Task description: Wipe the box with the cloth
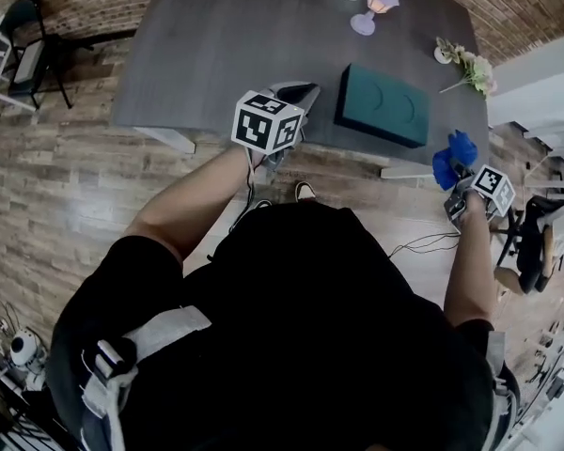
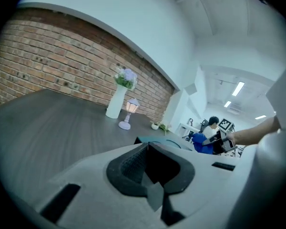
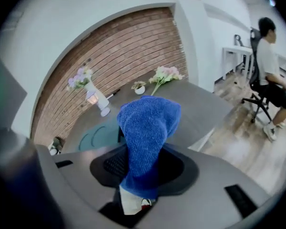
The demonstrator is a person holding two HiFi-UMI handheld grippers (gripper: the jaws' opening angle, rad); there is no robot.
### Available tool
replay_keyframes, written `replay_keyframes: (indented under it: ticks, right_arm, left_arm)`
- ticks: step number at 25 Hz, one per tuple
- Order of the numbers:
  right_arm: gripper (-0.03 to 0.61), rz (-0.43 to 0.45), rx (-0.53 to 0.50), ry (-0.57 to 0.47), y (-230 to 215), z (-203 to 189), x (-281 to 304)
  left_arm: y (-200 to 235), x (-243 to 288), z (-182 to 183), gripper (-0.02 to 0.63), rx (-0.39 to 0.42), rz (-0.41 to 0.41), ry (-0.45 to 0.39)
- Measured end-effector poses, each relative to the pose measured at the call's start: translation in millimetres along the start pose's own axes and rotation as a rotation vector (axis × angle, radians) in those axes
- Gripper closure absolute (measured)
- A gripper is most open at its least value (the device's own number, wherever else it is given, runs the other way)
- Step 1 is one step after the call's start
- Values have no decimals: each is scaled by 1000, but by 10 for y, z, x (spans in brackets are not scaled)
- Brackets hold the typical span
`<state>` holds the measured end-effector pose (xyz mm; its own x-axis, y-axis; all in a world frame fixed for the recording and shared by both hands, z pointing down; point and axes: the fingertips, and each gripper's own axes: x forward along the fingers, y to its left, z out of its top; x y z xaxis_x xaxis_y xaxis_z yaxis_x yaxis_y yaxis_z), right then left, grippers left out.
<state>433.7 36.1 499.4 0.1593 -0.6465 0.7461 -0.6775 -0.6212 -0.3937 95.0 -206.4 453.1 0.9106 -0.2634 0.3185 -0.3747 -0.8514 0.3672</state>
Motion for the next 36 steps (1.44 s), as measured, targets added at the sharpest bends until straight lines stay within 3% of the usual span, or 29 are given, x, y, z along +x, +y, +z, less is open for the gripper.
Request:
replay_keyframes:
  ticks: [4, 10, 16, 21, 26, 36]
  right_arm:
    - [426, -18, 63, -127, -276, 33, -370]
    - [428, -13, -65, -183, 93, -66, -363]
    - [431, 16, -202, -196, 566, -179, -280]
    - [431, -20, -343, -212, 794, -225, -198]
    - [431, -3, -393, -204, 1009, -264, -87]
    - [431, -2, -468, -178, 1239, -343, -10]
  left_arm:
    - [-232, 178, 25, 603, 35, -67, 30]
    - [-478, 238, 53, 603, 100, -104, 39]
    - [-545, 44, 76, 603, 123, -92, 23]
    - [-361, -198, 71, 603, 92, -40, 16]
    - [-154, -355, 68, 603, 65, 7, 5]
    - [8, -424, 61, 603, 44, 21, 10]
